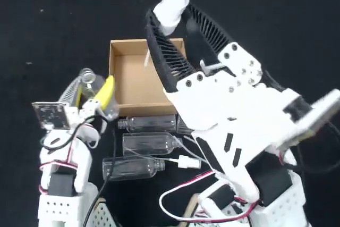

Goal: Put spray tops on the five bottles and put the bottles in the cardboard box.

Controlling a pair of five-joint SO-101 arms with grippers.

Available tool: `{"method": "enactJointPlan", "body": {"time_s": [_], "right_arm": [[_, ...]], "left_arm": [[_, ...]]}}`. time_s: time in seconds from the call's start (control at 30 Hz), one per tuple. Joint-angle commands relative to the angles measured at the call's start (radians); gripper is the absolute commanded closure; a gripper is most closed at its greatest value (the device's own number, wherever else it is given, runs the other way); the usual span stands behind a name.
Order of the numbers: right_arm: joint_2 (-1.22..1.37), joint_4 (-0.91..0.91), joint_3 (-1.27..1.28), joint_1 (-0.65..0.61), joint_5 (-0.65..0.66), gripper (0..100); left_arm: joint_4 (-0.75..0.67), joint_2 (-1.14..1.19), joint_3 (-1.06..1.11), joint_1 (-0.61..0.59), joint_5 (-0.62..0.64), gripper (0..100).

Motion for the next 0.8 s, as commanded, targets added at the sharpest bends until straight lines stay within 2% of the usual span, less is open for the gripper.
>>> {"method": "enactJointPlan", "body": {"time_s": [0.0,0.1,0.3,0.4,0.57,0.77], "right_arm": [[0.156,-0.048,-0.031,-0.018,-0.008,98.6],[0.154,-0.043,-0.028,-0.038,-0.008,98.6],[0.153,-0.051,0.012,-0.109,-0.008,98.6],[0.153,-0.048,0.021,-0.110,-0.008,98.6],[0.157,-0.051,0.062,-0.106,0.000,98.6],[0.160,-0.055,0.104,-0.104,0.002,98.6]], "left_arm": [[-0.025,-0.011,-0.015,0.067,0.006,97],[-0.018,-0.012,-0.018,0.090,-0.003,97],[-0.018,-0.011,0.008,0.139,-0.282,97],[-0.023,-0.011,0.013,0.136,-0.265,97],[-0.025,-0.012,0.013,0.131,-0.123,97],[-0.107,-0.012,0.065,0.087,-0.120,97]]}}
